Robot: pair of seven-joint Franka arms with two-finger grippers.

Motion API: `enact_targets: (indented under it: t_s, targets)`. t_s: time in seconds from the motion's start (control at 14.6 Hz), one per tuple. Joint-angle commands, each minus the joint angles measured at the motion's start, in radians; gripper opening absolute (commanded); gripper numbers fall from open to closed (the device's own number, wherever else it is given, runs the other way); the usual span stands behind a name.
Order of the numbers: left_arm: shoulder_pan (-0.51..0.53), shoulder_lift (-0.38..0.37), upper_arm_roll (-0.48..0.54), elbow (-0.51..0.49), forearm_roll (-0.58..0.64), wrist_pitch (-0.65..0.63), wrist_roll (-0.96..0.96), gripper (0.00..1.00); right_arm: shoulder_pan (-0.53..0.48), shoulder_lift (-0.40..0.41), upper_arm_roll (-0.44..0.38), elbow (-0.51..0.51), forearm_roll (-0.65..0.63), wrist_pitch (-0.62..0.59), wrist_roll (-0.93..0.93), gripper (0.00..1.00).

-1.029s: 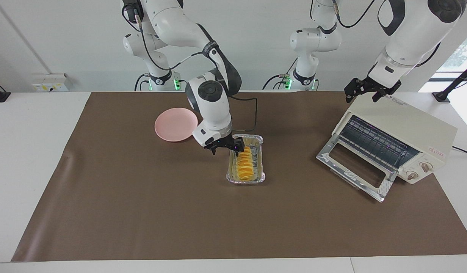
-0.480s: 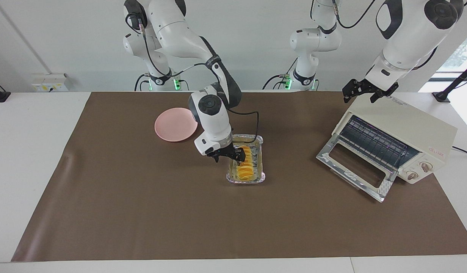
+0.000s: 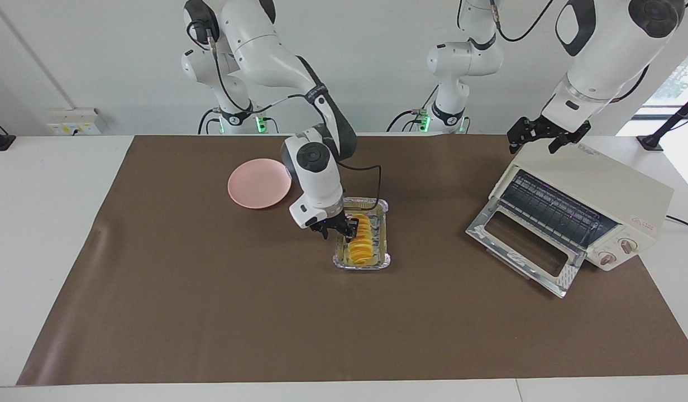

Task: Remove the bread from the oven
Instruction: 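Retract the left gripper while the right gripper reaches the foil tray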

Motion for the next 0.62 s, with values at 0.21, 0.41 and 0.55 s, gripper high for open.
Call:
enact_targets:
  t_s: [0.21,0.41,0.55]
  targets:
    - [0.011,-0.023,-0.006,-0.011,0.011,0.013,0.011,1.00,-0.009,-0.022,-0.004,-0.014,-0.030,0.010,-0.023,0.00]
    - [0.011,-0.023,-0.006,-0.011,0.011,0.013,0.011,1.00,-0.082,-0.025,-0.010,0.031,-0.028,-0.030,-0.142,0.00]
    - [0.011,-0.025,-0.006,-0.011,0.011,0.013,0.011,1.00,-0.162,-0.040,-0.009,0.064,-0.015,-0.065,-0.235,0.00]
